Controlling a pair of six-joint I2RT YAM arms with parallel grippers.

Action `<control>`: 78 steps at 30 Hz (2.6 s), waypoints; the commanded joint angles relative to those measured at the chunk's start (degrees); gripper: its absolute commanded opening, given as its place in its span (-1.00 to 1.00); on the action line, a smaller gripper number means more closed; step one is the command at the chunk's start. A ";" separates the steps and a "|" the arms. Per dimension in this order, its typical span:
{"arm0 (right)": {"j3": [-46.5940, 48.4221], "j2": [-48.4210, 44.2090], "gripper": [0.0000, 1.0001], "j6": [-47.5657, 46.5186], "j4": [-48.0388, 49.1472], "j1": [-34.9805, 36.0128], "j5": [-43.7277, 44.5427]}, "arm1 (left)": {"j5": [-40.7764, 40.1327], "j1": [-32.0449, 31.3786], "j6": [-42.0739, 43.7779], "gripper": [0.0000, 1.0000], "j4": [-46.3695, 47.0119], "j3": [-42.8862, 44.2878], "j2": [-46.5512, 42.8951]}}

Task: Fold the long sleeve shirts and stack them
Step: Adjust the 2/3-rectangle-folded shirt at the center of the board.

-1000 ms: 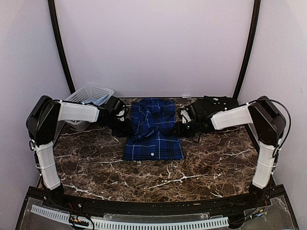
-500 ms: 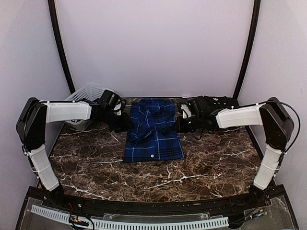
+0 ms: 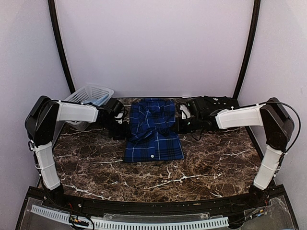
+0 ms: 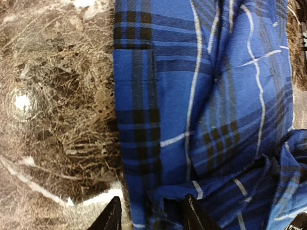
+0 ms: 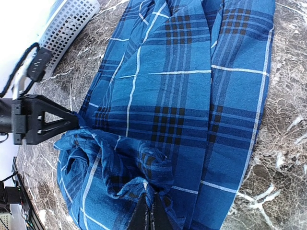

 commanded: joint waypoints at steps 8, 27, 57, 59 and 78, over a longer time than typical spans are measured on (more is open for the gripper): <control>-0.10 0.59 -1.00 0.60 1.18 1.48 0.26 | -1.34 0.08 1.34 -0.35 -3.03 4.86 0.91; -0.21 0.84 -1.00 0.54 1.44 1.50 0.35 | -3.35 -0.83 1.91 -0.49 -7.04 8.01 3.14; -24.30 -28.51 -1.00 6.35 -4.18 15.13 1.44 | -0.98 -19.61 -14.87 -1.00 -4.96 -18.67 -25.74; -28.53 -31.62 -1.00 8.79 -3.40 19.04 1.72 | -0.05 -23.12 -18.26 -1.00 -3.54 -23.81 -28.69; -28.50 -38.50 -0.13 11.77 -15.95 27.51 13.82 | -4.76 -33.00 -24.61 -0.19 -11.87 -26.95 -40.95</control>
